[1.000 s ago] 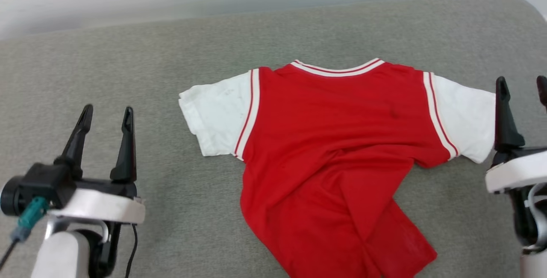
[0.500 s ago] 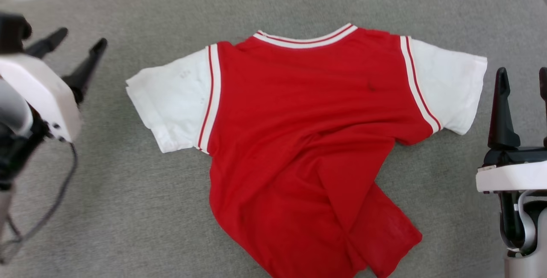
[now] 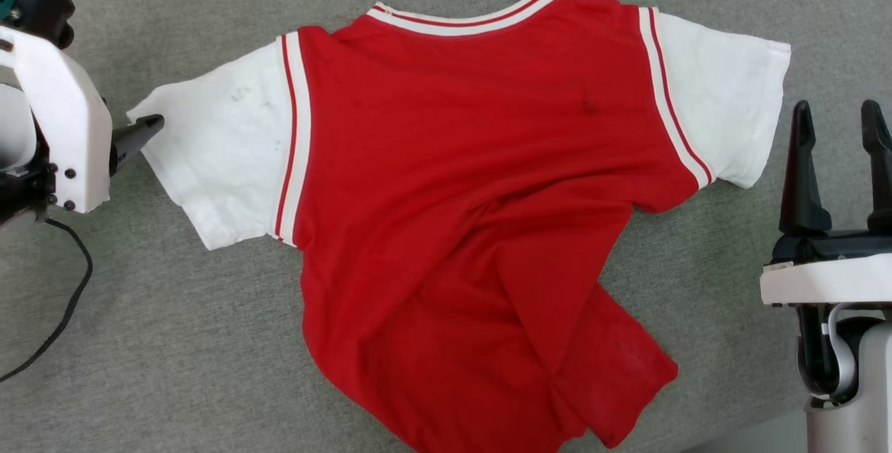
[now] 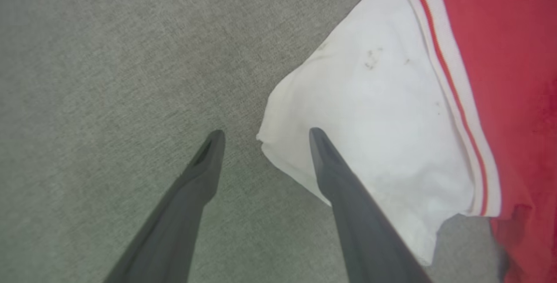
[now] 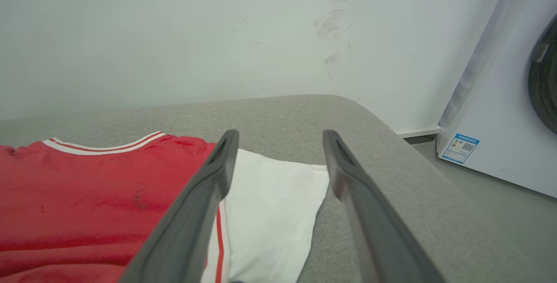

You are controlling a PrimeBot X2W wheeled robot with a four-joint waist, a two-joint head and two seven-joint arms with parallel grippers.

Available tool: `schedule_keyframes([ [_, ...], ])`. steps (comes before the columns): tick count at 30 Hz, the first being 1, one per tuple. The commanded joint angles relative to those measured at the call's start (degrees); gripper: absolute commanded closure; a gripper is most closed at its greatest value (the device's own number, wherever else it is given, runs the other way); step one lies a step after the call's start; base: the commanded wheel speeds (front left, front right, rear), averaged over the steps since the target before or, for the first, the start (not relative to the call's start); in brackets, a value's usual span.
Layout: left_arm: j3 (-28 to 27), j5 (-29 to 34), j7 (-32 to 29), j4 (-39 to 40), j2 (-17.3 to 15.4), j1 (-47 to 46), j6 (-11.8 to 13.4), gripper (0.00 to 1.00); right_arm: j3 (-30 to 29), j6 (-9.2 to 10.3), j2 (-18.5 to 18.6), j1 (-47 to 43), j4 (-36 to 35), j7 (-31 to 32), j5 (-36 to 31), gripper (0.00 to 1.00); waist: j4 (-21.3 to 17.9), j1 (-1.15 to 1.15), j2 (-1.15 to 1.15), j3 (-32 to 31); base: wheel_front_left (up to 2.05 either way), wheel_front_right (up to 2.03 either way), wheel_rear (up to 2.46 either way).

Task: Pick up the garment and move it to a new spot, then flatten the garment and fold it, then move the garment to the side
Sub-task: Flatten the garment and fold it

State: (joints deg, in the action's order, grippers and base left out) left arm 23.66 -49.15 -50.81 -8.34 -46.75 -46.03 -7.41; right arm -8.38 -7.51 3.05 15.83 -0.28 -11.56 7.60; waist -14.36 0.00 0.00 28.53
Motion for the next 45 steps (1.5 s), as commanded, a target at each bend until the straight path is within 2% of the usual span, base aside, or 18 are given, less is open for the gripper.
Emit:
schedule_keyframes([
  [1, 0.52, -0.12, -0.11, -0.6, -0.09, -0.8, -0.02, 0.0, 0.16, 0.04, -0.23, 0.75, 0.18, -0.34, 0.35, 0.0, -0.27, 0.0, 0.0, 0.48, 0.0, 0.0, 0.0],
  [8, 5.53, 0.2, -1.09, -4.62, -0.29, -1.84, -0.02, 0.0, 0.48, 0.03, -0.25, 1.57, 1.61, -1.26, 1.26, 0.0, -0.44, 0.0, 0.0, 1.62, 0.0, 0.0, 0.0],
  [9, 6.19, -0.13, -1.34, -5.41, -0.19, -1.59, -0.02, 0.61, 0.5, 0.04, -0.24, 1.7, 1.77, -1.3, 1.3, 0.0, -0.44, 0.0, 0.0, 1.66, 0.0, 0.0, 0.0],
  [10, 6.92, -0.46, -1.38, -5.87, -0.16, -1.35, -0.02, 1.0, 0.54, 0.04, -0.24, 1.79, 1.97, -1.36, 1.3, 0.0, -0.43, 0.0, 0.0, 1.63, 0.0, 0.0, 0.0],
  [15, 7.46, -1.06, 3.24, -7.21, -0.84, -0.21, -0.01, 1.0, 0.46, 0.03, -0.24, 1.33, 3.0, -1.18, 0.64, 0.0, -0.15, 0.0, 0.0, 0.06, 0.0, 0.0, 0.0],
  [20, 4.97, -2.7, 12.65, -6.84, -0.9, 2.2, 0.05, 1.0, -0.54, 0.04, -0.21, 0.68, 3.14, 0.46, 0.01, 0.0, 0.81, 0.0, 0.0, -3.07, 0.0, 0.0, 0.0],
  [27, 4.58, -3.28, 21.11, -0.98, -3.54, 9.45, 0.04, 1.0, -0.18, 0.04, 0.42, -1.48, 2.52, 6.33, -1.31, 0.0, 3.91, 0.0, 0.0, -7.87, 0.0, 0.0, 0.0],
  [32, 4.54, -2.96, 23.88, 8.35, -4.78, 13.96, 1.14, 1.0, 1.4, 0.04, 3.93, -3.68, 0.99, 16.37, 0.02, 0.0, 7.07, 0.0, 0.0, -9.42, 0.0, 0.0, 0.0],
  [33, 4.54, -2.96, 23.88, 8.35, -4.78, 13.96, 1.14, 1.0, 1.4, 0.04, 3.93, -3.68, 0.99, 16.37, 0.02, 0.0, 7.07, 0.0, 0.0, -9.42, 0.0, 0.0, 0.0],
  [34, 4.54, -2.3, 24.44, 12.35, -5.11, 15.69, 2.31, 1.0, 1.85, 0.04, 6.38, -4.03, -0.23, 21.43, 0.74, 0.0, 8.25, 0.0, 0.0, -9.43, 0.0, 0.0, 0.0],
  [35, 4.54, -2.3, 24.44, 12.35, -5.11, 15.69, 2.31, 1.0, 1.85, 0.04, 6.38, -4.03, -0.23, 21.43, 0.74, 0.0, 8.25, 0.0, 0.0, -9.43, 0.0, 0.0, 0.0],
  [41, 3.61, -0.64, 26.3, 22.03, -7.0, 19.84, 6.24, 1.0, 2.86, 0.04, 13.65, -0.46, -2.88, 40.82, 6.56, 0.0, 11.3, 0.0, 0.0, -8.32, 0.0, 0.0, 0.0],
  [45, 2.88, 0.2, 27.18, 27.5, -8.15, 21.78, 8.21, 1.0, 2.62, 0.04, 18.89, 5.12, -2.52, 53.17, 9.66, 0.0, 13.26, 0.0, 0.0, -6.4, 0.0, 0.0, 0.0],
])
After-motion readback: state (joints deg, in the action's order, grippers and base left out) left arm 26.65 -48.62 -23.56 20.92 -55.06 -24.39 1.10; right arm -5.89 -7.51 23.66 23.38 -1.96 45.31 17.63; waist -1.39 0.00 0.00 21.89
